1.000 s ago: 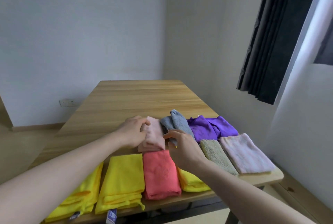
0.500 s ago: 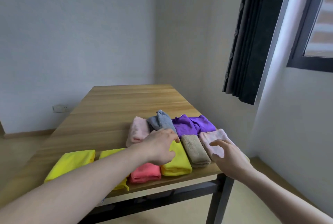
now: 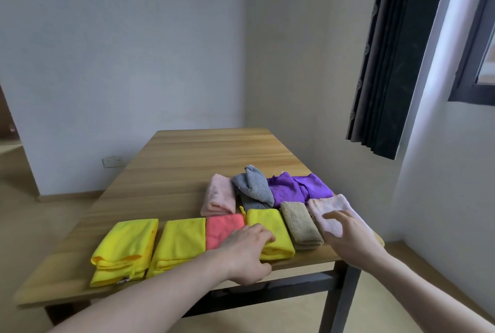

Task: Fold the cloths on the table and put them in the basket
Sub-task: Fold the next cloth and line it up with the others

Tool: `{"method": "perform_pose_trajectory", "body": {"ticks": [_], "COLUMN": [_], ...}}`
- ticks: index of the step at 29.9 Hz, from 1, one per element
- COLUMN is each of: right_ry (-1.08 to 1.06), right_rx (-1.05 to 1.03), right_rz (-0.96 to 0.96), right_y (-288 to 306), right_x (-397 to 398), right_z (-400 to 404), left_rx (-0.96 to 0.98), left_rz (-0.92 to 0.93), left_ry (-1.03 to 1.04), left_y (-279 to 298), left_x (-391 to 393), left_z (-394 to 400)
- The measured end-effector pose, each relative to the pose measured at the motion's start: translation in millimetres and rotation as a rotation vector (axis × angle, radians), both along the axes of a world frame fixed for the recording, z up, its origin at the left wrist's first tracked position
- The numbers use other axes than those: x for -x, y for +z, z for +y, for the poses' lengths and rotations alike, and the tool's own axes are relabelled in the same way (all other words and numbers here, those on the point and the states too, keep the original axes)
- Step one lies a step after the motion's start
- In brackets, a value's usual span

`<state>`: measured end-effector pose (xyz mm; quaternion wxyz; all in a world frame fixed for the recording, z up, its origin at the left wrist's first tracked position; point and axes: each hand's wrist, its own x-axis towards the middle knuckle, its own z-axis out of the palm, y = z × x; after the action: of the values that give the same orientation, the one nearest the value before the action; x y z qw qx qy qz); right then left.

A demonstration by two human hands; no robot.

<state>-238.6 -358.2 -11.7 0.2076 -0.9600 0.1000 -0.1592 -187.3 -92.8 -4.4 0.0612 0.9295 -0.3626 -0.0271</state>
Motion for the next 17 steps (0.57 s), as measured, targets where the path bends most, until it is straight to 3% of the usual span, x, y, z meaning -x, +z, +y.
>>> {"method": "perform_pose_trajectory", "body": {"ticks": [3, 7, 17], "right_ry": [0.032, 0.271, 0.519], "right_rx": [-0.022, -0.072, -0.006], "right_rz": [-0.053, -0.033, 0.039], "right_y": [-4.4, -6.4, 11.0], "right_x": [5.3, 10.1, -36.8], "right_z": [8.6, 51.6, 179.7], "left_rx": [0.052, 0.141, 0.189], "left_rz": [-0.033, -0.044, 0.091], "left_ry": [0.025, 0.149, 0.698], "left_y": [2.6, 10.7, 7.0], "left_x": [1.9, -9.8, -66.9], "left_z": [13.2, 61.4, 236.2]}}
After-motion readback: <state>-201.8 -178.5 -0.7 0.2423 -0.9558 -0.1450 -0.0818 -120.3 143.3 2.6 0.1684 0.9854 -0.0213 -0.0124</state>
